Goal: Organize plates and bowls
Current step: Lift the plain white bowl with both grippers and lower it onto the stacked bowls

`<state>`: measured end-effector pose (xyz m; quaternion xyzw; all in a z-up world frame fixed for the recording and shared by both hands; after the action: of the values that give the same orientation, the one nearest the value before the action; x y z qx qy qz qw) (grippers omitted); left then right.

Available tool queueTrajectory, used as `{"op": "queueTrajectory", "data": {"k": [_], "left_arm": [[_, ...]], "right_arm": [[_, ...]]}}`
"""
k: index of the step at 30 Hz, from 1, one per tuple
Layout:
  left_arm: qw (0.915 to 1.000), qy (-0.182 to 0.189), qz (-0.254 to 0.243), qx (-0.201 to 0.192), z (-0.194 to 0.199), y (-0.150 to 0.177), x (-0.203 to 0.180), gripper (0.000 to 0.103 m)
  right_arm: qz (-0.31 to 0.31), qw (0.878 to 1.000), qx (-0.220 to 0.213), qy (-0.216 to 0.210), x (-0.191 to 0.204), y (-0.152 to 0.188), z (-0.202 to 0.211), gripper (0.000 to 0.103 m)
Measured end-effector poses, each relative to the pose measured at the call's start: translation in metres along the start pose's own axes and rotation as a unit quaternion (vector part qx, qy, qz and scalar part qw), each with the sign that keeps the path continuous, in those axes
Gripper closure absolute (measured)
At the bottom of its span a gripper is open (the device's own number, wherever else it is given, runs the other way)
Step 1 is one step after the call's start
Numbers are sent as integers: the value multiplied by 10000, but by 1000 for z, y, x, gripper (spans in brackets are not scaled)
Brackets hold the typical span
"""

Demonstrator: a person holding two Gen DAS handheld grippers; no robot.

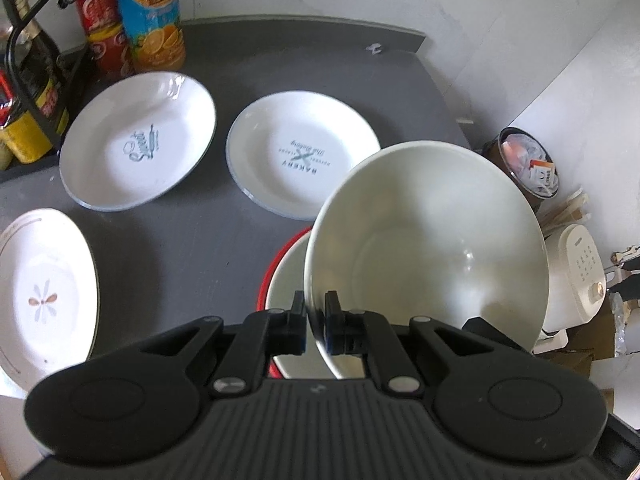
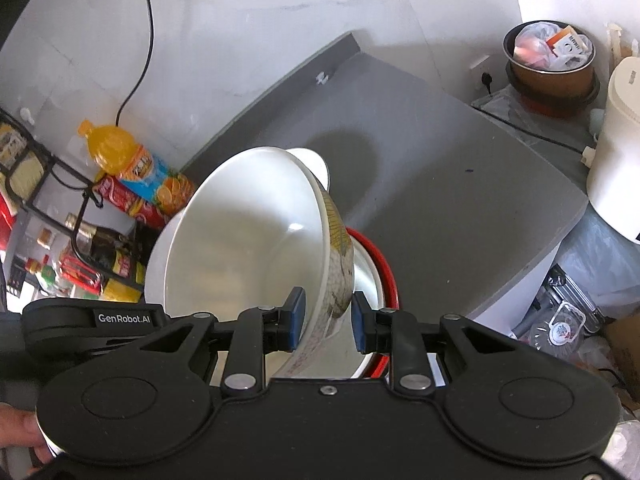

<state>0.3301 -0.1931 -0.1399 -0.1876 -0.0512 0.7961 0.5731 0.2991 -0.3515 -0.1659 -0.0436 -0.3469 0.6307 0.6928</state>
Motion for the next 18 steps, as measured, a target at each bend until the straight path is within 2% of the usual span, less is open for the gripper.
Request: {"op": "queueTrajectory", "data": {"k": [12,18], "left_arm": [[9992,-253,230,219,-18,14,24,95],[9987,-285,294,313,-27,18,30,95]], "right_arm": [[250,9984,488,131,8,15,-17,79],[341,9979,516,212,9,15,-19,78]]}}
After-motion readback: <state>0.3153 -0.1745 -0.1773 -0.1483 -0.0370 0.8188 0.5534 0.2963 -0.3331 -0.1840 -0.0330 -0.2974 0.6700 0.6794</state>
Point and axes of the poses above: each gripper's, at about its wrist camera, not at the fingertips, and z roughly against the way its jaws point, x to its left, y to its underside, the point moved 6 cm from there along -z, roughly the way its jaws point, and after that the axes turned 11 degrees about z, right-handed, at the moved point
